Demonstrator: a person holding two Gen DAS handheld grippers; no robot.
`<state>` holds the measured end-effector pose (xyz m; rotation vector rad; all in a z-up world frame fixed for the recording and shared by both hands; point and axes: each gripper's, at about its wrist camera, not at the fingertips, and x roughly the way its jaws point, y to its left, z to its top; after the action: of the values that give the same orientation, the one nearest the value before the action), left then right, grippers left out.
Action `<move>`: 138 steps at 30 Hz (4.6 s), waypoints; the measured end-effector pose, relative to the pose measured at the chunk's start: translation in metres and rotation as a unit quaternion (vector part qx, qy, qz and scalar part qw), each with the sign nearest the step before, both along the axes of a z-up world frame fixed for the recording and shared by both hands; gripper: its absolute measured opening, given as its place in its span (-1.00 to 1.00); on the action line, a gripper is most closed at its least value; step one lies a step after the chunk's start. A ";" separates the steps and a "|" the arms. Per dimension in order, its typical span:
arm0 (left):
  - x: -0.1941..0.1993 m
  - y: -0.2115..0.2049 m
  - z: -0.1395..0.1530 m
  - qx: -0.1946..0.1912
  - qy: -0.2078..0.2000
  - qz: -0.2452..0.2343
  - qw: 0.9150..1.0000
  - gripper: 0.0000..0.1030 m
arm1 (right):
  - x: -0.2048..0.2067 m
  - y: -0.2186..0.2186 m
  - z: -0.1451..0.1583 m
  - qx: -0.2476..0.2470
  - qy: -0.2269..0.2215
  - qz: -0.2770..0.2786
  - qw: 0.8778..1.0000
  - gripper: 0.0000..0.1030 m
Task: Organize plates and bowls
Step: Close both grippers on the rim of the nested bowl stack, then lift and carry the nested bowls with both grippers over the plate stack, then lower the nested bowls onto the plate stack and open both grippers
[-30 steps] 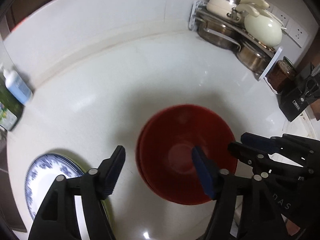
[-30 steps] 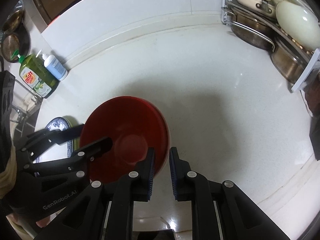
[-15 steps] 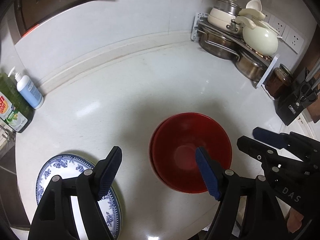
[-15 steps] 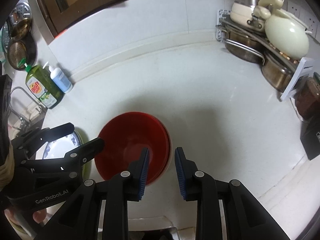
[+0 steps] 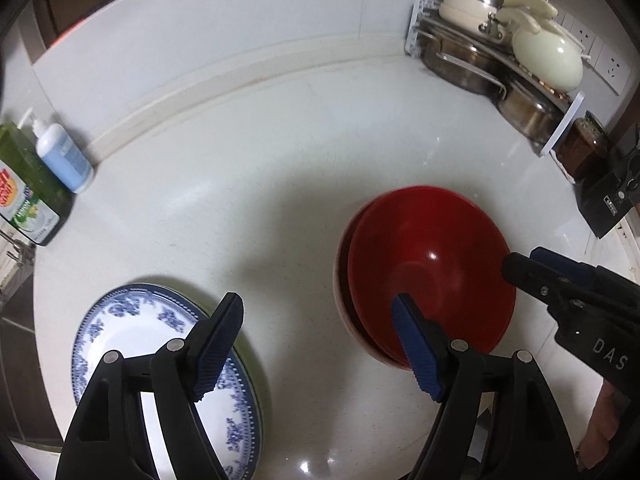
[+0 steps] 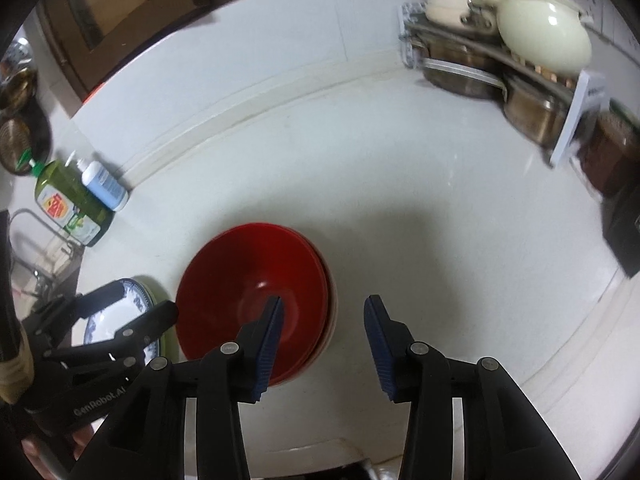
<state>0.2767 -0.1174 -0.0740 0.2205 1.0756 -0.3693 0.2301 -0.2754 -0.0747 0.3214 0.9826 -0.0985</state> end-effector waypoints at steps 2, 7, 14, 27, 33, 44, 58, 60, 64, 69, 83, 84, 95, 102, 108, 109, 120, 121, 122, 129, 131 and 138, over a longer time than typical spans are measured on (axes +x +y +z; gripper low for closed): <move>0.005 -0.003 -0.007 0.002 0.010 -0.001 1.000 0.46 | 0.002 -0.001 -0.008 0.008 0.007 -0.005 1.000 -0.17; 0.019 -0.008 -0.022 0.003 0.042 0.003 0.999 0.23 | 0.010 -0.006 -0.027 0.035 0.031 -0.021 0.999 -0.17; 0.029 -0.011 -0.039 -0.026 0.089 0.002 0.996 -0.10 | 0.020 -0.008 -0.049 0.064 0.061 -0.021 0.996 -0.45; 0.034 -0.012 -0.046 -0.054 0.117 0.011 0.992 -0.49 | 0.029 -0.012 -0.059 0.087 0.090 -0.025 0.992 -0.51; 0.033 -0.012 -0.045 -0.048 0.114 0.014 0.992 -0.50 | 0.029 -0.009 -0.059 0.081 0.097 -0.034 0.991 -0.58; 0.022 0.020 -0.024 -0.069 0.103 0.042 0.991 -0.50 | 0.022 0.004 -0.040 0.073 0.091 -0.021 0.993 -0.58; -0.008 0.090 0.017 -0.078 0.060 0.122 0.988 -0.50 | 0.010 0.059 0.003 0.062 0.058 0.063 0.994 -0.58; -0.013 0.102 0.020 -0.079 0.058 0.135 0.986 -0.50 | 0.010 0.069 0.008 0.059 0.054 0.076 0.994 -0.58; -0.020 0.127 0.022 -0.081 0.058 0.158 0.982 -0.50 | 0.011 0.092 0.015 0.057 0.051 0.101 0.992 -0.58; -0.026 0.162 0.023 -0.083 0.059 0.192 0.976 -0.50 | 0.013 0.121 0.018 0.054 0.054 0.133 0.988 -0.58; -0.025 0.233 0.006 -0.079 0.076 0.238 0.965 -0.50 | 0.028 0.202 0.010 0.054 0.075 0.191 0.977 -0.58; -0.024 0.238 0.003 -0.079 0.079 0.240 0.964 -0.50 | 0.029 0.207 0.007 0.053 0.078 0.194 0.977 -0.58; -0.008 0.253 -0.021 -0.074 0.100 0.237 0.963 -0.50 | 0.041 0.237 -0.016 0.045 0.108 0.195 0.974 -0.58; -0.002 0.255 -0.027 -0.077 0.107 0.233 0.964 -0.50 | 0.046 0.244 -0.022 0.037 0.114 0.188 0.975 -0.58; 0.000 0.252 -0.033 -0.075 0.115 0.229 0.964 -0.50 | 0.048 0.246 -0.026 0.033 0.119 0.187 0.975 -0.58; 0.000 0.252 -0.035 -0.075 0.117 0.228 0.964 -0.50 | 0.048 0.246 -0.028 0.033 0.120 0.187 0.974 -0.58; 0.003 0.250 -0.037 -0.075 0.113 0.207 0.969 -0.30 | 0.049 0.246 -0.033 0.032 0.124 0.187 0.974 -0.55; 0.003 0.251 -0.036 -0.073 0.109 0.206 0.970 -0.26 | 0.050 0.246 -0.033 0.032 0.123 0.187 0.974 -0.55; 0.003 0.251 -0.035 -0.069 0.104 0.207 0.970 -0.14 | 0.049 0.245 -0.033 0.031 0.121 0.189 0.974 -0.54; -0.016 0.257 -0.002 -0.051 0.022 0.207 0.977 0.36 | 0.039 0.244 -0.010 -0.010 0.065 0.196 0.978 -0.09; -0.026 0.259 0.008 -0.052 -0.006 0.212 0.976 0.55 | 0.030 0.242 0.001 -0.026 0.044 0.191 0.980 -0.01; -0.075 0.263 0.032 -0.054 -0.103 0.235 0.965 0.74 | -0.015 0.224 0.036 -0.047 -0.066 0.121 0.989 0.39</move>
<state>0.2015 0.1459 -0.0419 -0.0947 0.8658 0.0233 0.2151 -0.0517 -0.0385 0.1175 0.8760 0.0963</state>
